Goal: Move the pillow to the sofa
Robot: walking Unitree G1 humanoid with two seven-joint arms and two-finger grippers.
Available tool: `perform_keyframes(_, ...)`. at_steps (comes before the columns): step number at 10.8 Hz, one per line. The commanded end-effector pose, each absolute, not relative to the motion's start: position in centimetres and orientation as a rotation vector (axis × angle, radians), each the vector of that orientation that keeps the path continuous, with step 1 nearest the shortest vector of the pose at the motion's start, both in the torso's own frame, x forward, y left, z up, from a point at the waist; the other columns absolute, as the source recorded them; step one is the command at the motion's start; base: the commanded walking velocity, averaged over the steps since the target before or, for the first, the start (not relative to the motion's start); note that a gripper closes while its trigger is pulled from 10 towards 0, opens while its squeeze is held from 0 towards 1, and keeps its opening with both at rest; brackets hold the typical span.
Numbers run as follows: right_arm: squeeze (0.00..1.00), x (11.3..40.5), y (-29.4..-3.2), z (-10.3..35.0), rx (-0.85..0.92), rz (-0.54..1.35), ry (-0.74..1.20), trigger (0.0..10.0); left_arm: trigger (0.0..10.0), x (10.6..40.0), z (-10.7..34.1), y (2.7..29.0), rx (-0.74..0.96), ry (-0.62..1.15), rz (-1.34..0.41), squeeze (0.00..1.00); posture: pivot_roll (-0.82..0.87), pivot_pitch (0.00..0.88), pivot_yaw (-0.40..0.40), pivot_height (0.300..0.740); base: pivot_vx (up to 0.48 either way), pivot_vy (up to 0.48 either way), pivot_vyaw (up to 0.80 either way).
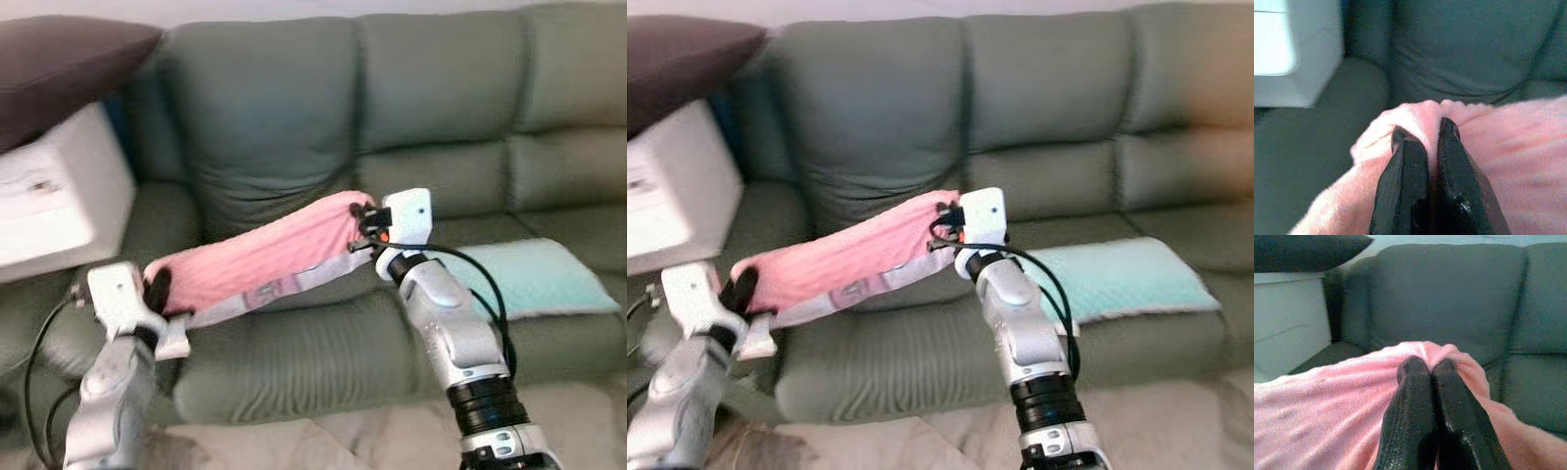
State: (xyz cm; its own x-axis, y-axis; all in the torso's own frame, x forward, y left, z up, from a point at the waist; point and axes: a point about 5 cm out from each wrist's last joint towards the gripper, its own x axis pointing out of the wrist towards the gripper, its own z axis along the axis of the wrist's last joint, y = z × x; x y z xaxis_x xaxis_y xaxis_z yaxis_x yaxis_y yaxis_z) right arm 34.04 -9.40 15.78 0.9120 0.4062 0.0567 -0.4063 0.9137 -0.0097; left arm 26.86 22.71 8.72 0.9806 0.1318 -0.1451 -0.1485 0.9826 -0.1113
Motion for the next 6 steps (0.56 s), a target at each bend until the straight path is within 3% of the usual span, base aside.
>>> perform_keyframes(1, 0.0, 33.8, -10.4, 15.5, -0.022, 0.387, -0.083, 10.0, 10.0, 25.6, 7.3, 23.8, -0.078, 0.184, 0.185, 0.0, -0.21, 0.0, 0.054, 0.74, 0.0, 0.0, 0.0)
perform_keyframes(4, 0.0, 31.6, -12.2, 11.8, -0.061, 0.365, 0.005, 10.0, 10.0, 19.9, 5.2, 23.0, -0.113, 0.145, 0.243, 0.0, -0.18, 0.008, 0.05, 0.74, 0.0, 0.0, 0.0)
perform_keyframes(6, 0.0, 30.9, -12.5, 11.1, -0.064, 0.35, 0.019, 10.0, 10.0, 18.3, 4.1, 22.1, -0.116, 0.175, 0.227, 0.0, -0.18, 0.005, 0.046, 0.74, 0.0, 0.0, 0.0)
